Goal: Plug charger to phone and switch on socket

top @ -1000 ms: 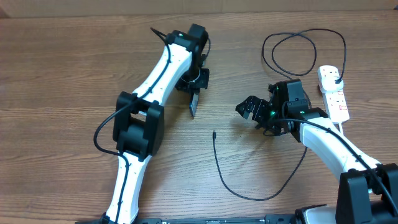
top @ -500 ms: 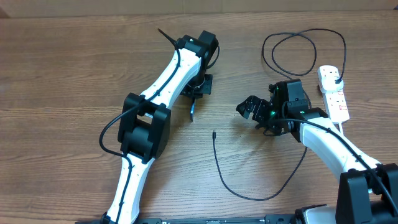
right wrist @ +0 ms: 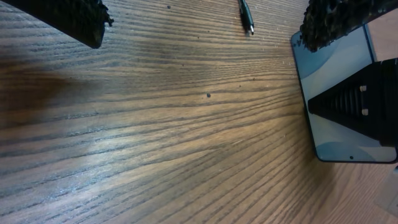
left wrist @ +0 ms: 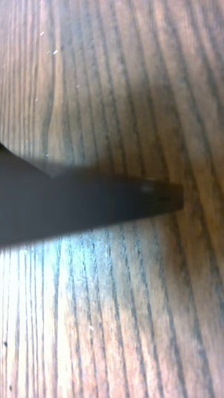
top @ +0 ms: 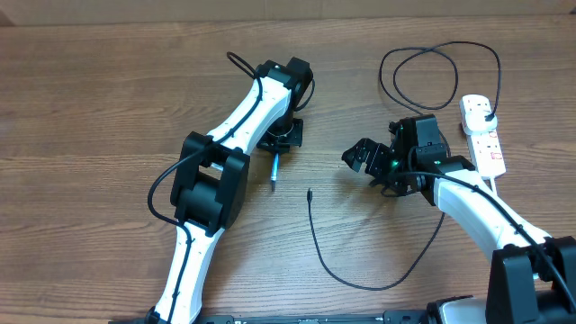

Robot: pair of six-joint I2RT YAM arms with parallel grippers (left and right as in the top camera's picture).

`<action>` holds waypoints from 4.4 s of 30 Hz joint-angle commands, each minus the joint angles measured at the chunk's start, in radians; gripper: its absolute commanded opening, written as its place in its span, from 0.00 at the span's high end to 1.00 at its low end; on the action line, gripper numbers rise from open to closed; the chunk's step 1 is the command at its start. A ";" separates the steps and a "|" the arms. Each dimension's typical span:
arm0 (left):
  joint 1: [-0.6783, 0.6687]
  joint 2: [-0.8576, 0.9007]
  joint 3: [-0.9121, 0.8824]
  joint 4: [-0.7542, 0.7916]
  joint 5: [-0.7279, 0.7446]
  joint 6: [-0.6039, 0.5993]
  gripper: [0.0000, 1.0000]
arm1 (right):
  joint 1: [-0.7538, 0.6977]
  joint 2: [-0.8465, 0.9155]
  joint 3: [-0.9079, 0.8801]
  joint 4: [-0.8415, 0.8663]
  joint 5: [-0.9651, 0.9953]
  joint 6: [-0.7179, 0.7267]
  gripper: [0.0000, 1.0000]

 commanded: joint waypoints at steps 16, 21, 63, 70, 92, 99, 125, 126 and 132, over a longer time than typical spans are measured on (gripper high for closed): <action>0.006 -0.021 0.066 -0.040 0.093 0.029 0.96 | 0.005 0.003 -0.004 0.002 0.011 -0.008 0.00; 0.037 -0.138 0.069 -0.031 0.278 0.079 0.96 | 0.005 0.003 -0.004 -0.025 0.010 -0.008 0.00; 0.164 -0.457 -0.541 0.333 0.868 0.261 0.96 | 0.005 0.003 -0.004 -0.032 0.000 -0.008 0.00; 0.165 -0.457 -0.623 0.440 1.040 0.399 0.96 | 0.031 0.003 -0.004 -0.041 0.011 -0.008 0.00; 0.483 -0.456 -0.638 0.504 1.151 0.118 0.96 | 0.401 0.004 0.153 -0.286 0.269 -0.061 0.26; 0.476 -0.456 -0.638 0.504 1.139 0.117 0.96 | 0.433 0.010 0.158 -0.299 0.334 -0.071 0.33; 0.444 -0.456 -0.638 0.473 1.094 0.117 0.96 | 0.471 0.256 0.158 -0.216 0.403 -0.132 0.52; 0.440 -0.456 -0.638 0.470 1.094 0.117 0.96 | 0.471 0.256 0.158 -0.202 0.407 -0.134 0.49; 0.415 -0.456 -0.638 0.479 1.090 0.117 0.96 | 0.482 0.256 0.158 -0.137 0.431 -0.162 0.49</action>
